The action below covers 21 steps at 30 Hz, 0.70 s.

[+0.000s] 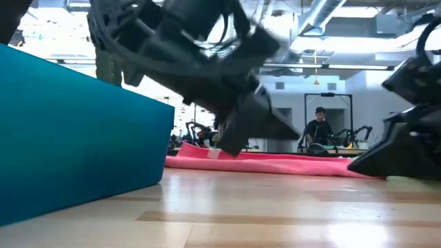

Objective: Fold microfiber towels
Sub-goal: Fold the pink microfiber

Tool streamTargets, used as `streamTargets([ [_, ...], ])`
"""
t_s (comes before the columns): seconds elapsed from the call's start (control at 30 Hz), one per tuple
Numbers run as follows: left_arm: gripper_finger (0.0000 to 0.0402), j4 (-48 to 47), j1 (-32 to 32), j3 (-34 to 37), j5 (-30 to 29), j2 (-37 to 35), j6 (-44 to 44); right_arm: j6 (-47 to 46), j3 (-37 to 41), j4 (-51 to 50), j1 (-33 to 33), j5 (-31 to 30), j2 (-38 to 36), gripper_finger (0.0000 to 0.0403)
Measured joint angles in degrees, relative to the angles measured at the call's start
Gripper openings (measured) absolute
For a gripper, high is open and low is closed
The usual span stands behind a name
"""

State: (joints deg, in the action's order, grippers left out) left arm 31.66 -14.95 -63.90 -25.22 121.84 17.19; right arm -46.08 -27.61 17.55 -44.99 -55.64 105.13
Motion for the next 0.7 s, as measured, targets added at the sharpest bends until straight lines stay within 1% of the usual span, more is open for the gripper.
streamTargets([
  [0.07,0.0004,-2.7,1.4,0.0,0.1,0.0,-1.1,2.3,0.0,-0.4,-0.8,-0.4,-2.4,0.0065],
  [0.2,0.0004,-4.2,4.5,1.6,6.6,0.0,-6.2,3.1,-0.1,-2.8,-2.2,-2.5,-7.1,0.0065],
  [0.27,0.0004,-3.1,5.9,3.3,9.4,0.0,-8.3,4.5,-0.1,-2.6,-2.3,-5.8,-8.2,0.0065],
  [0.33,0.0004,-1.0,6.8,5.0,10.9,0.1,-10.3,5.9,-0.2,-1.5,-1.8,-9.3,-8.3,0.0065],
  [0.43,0.0004,1.0,6.9,6.4,11.5,0.1,-11.5,6.1,-0.2,1.2,0.2,-11.0,-6.0,0.0065],
  [0.57,0.0004,1.8,6.2,7.2,11.1,0.0,-11.0,7.2,-0.2,9.5,2.5,-10.9,0.1,0.0065],
  [0.63,0.0004,2.3,5.9,7.3,11.1,0.0,-10.8,10.1,-0.2,15.5,3.1,-9.9,3.1,0.0065],
  [0.7,0.0004,2.6,5.8,7.4,11.3,0.0,-10.8,12.3,-0.2,20.3,3.3,-7.2,5.7,0.0065],
])
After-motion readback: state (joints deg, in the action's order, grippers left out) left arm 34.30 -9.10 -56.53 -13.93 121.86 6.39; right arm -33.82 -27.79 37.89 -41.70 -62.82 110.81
